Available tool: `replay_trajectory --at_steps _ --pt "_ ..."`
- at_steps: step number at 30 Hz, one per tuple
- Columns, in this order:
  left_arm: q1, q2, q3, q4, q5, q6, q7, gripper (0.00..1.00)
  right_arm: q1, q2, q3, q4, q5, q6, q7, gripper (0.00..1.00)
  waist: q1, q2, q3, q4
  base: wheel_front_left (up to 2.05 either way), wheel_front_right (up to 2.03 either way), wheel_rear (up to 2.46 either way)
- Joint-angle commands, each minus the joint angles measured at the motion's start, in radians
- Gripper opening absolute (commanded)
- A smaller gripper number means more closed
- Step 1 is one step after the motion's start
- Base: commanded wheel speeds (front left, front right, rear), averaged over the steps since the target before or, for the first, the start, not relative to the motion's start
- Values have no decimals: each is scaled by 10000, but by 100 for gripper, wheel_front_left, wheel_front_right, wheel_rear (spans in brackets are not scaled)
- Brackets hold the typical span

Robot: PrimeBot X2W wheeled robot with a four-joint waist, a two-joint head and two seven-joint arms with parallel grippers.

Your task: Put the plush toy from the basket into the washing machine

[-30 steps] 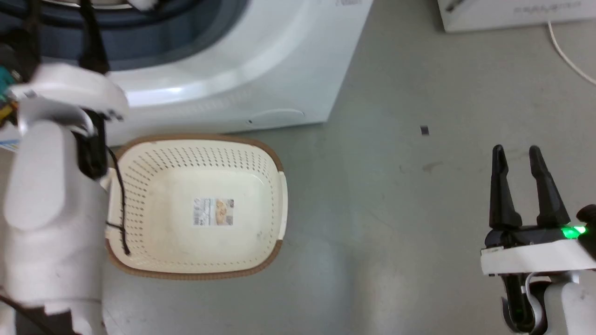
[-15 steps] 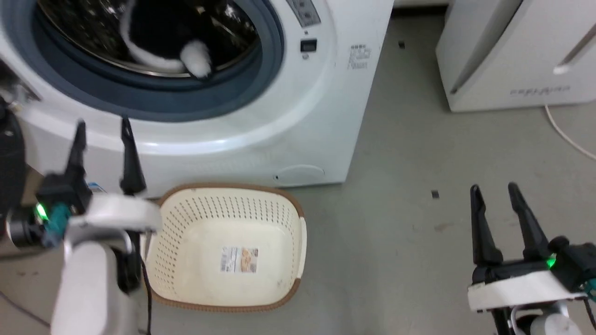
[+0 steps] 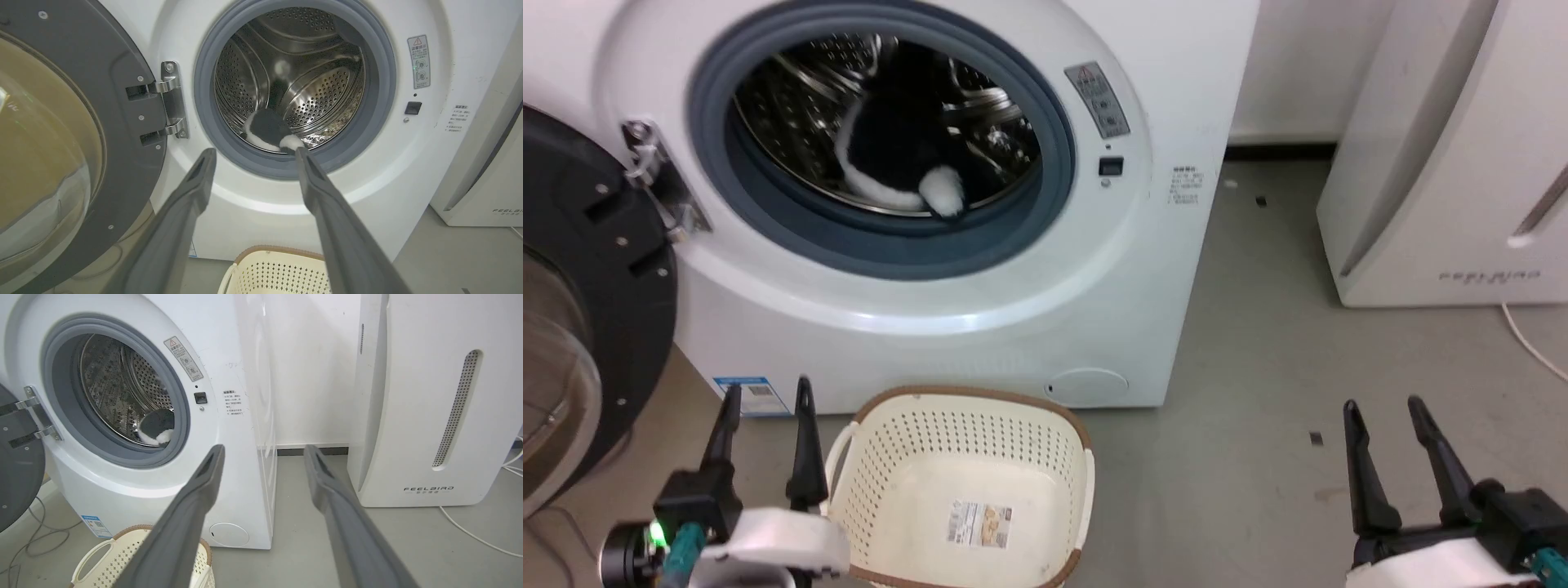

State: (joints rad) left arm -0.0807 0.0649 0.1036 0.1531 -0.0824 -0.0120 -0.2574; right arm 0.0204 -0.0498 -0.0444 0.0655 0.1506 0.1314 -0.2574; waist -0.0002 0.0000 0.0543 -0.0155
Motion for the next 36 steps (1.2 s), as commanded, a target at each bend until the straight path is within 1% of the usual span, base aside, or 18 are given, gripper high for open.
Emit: replay_trajectory --at_steps 1,9,10,36 --pt "329 -60 -41 -146 -15 -37 -44 100 243 -4 -7 34 -47 -7 -44 100 2 0 -270 146 0 0 0" --pt "1300 -126 -166 -452 28 3 -44 100 545 -4 -22 107 -153 -7 -44 100 2 0 -514 350 0 0 0" --pt "1253 -123 -181 -415 12 0 1 0 423 0 -21 84 -95 0 1 0 2 0 -510 344 0 0 0" --pt "1170 -131 -365 -640 172 25 546 0 286 1 75 -66 -384 0 538 0 2 0 -526 313 0 0 0"
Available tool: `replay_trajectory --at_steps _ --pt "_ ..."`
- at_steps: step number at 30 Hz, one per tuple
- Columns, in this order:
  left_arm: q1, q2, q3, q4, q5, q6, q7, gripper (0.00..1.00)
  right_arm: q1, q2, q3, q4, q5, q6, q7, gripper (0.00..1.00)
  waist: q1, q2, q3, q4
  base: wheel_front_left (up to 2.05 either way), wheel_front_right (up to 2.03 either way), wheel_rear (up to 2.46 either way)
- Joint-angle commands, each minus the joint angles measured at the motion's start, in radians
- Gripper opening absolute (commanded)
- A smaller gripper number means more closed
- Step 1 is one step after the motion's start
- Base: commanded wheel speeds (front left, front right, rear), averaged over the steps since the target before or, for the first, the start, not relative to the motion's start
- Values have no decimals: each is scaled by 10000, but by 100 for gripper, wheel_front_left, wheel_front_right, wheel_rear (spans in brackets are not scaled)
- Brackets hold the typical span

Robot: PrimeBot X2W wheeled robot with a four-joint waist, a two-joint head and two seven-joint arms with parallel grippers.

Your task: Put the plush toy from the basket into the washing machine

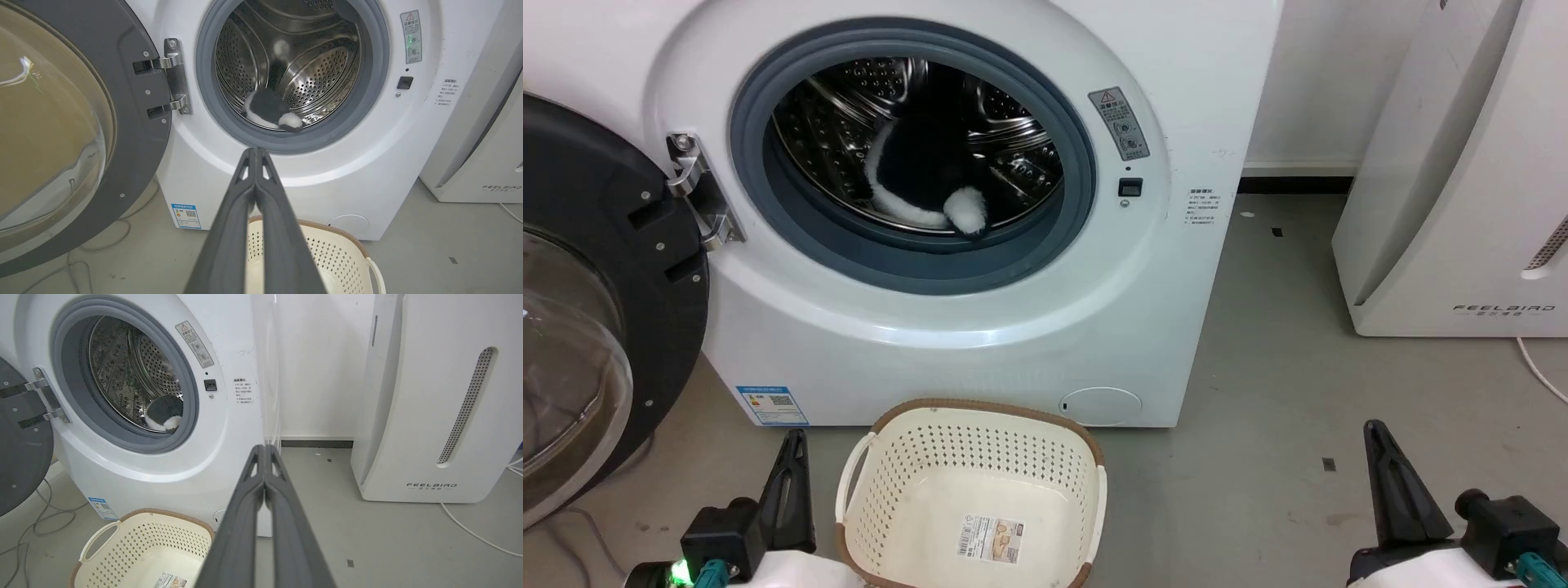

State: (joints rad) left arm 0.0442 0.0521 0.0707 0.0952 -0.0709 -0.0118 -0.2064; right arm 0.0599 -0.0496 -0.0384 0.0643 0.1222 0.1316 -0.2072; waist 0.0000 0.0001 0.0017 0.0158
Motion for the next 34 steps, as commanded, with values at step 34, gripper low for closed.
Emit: replay_trajectory --at_steps 34 --pt "-204 -8 -266 -366 280 55 731 0 -277 -3 142 -256 -485 -4 734 0 0 -1 -6 -54 0 0 0"
